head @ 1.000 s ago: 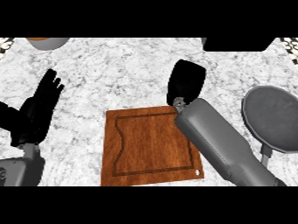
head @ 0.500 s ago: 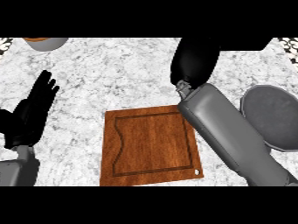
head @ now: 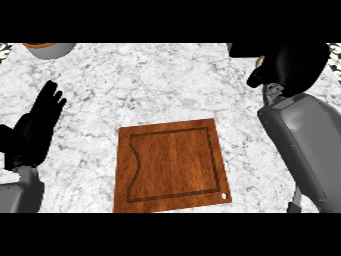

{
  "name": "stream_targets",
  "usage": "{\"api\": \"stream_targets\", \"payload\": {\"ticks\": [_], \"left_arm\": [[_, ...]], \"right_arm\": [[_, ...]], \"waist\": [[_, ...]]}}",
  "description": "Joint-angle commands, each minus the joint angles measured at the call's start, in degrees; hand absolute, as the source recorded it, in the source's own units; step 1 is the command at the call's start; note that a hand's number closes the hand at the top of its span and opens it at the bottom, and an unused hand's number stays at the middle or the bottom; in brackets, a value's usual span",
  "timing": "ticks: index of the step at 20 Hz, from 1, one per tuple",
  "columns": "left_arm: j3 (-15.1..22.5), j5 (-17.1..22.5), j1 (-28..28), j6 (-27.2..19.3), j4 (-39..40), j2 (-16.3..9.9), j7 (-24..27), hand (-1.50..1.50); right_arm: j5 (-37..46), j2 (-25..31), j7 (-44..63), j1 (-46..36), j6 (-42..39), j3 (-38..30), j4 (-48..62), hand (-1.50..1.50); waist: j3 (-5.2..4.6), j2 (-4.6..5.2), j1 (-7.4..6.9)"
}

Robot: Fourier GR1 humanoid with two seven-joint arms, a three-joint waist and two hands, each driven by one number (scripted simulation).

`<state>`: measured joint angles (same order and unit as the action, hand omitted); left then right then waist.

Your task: Pick the cupcake from the cutting board and place it in the pan

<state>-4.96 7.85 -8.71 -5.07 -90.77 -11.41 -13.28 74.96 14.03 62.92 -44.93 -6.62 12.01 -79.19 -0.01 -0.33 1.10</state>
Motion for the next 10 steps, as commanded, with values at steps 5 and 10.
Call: {"api": "stream_targets", "payload": {"ticks": [5,10], "left_arm": [[-0.19,-0.12,0.68,0.2,-0.6,0.28,0.32,0.0],[-0.18,0.07,-0.42,1.66,0.18,-0.12,-0.41,0.0]], "right_arm": [[-1.89,9.59,-3.48,18.49,5.4,-10.22,-14.03,1.5],[-6.51,11.06,-13.91,25.26,13.69,-16.98,-9.11,1.5]], "waist": [[0.05,0.07,0.35],[0.04,0.36,-0.78]]}}
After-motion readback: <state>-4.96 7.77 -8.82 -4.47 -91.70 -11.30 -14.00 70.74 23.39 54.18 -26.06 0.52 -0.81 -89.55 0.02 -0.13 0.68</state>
